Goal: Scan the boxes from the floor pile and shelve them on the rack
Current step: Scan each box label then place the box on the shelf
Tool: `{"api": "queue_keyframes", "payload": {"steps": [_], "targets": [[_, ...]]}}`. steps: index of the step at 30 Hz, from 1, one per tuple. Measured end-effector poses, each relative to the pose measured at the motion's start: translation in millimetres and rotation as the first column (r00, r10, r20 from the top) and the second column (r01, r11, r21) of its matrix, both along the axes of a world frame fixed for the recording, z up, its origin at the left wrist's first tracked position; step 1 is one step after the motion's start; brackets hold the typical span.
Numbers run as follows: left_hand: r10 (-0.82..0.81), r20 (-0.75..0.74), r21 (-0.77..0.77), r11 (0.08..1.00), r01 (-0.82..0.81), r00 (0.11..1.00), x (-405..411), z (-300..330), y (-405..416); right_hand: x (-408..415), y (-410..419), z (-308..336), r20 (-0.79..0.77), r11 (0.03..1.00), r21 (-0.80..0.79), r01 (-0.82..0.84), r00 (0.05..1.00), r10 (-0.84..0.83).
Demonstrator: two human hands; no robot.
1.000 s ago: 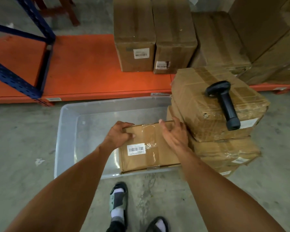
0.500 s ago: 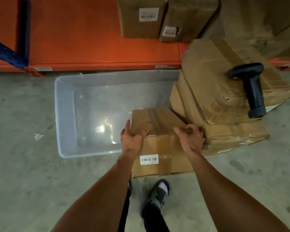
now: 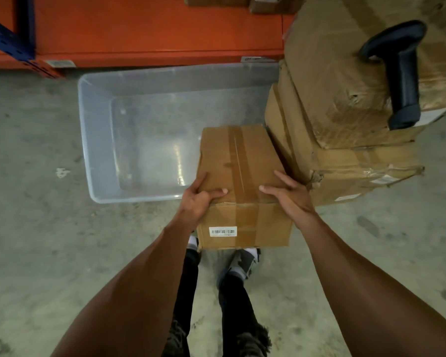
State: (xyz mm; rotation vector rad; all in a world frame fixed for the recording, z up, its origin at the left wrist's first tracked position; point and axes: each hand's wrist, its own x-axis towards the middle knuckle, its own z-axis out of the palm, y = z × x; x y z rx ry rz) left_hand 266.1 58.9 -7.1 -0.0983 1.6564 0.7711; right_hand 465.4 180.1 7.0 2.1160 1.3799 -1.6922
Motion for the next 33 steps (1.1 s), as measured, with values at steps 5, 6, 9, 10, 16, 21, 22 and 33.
{"api": "queue_keyframes", "payload": {"steps": [5, 6, 9, 10, 16, 21, 22, 33], "targets": [[0.01, -0.035, 0.031, 0.999, -0.009, 0.999, 6, 31, -18, 12, -17, 22, -0.051, 0.997, 0.076, -0.018, 0.998, 0.022], [0.007, -0.045, 0.038, 0.999, -0.006, 0.999, 6, 44, -21, 12, -19, 34, -0.067, 0.996, 0.084, -0.023, 0.997, 0.029], [0.039, -0.09, 0.067, 0.997, -0.033, 0.995, 3, 91, -31, 11, -27, 76, -0.129, 0.992, 0.117, -0.052, 0.989, 0.067], [0.04, -0.103, 0.07, 0.997, -0.033, 0.994, 1, 103, -32, 9, -28, 87, -0.136, 0.991, 0.125, -0.057, 0.988, 0.074], [0.089, -0.212, 0.177, 0.983, -0.051, 0.973, -16, 224, -57, -18, -46, 200, -0.193, 0.954, 0.288, -0.084, 0.971, 0.144], [0.107, -0.346, 0.291, 0.957, -0.002, 0.932, -45, 324, -74, -49, -62, 301, -0.258, 0.895, 0.444, -0.031, 0.953, 0.161], [0.108, -0.373, 0.314, 0.949, 0.016, 0.921, -52, 344, -78, -55, -67, 323, -0.276, 0.88, 0.476, -0.013, 0.947, 0.163], [0.247, -0.632, 0.575, 0.786, 0.23, 0.735, -122, 572, -152, -119, -141, 542, -0.436, 0.583, 0.779, 0.23, 0.867, 0.24]]}}
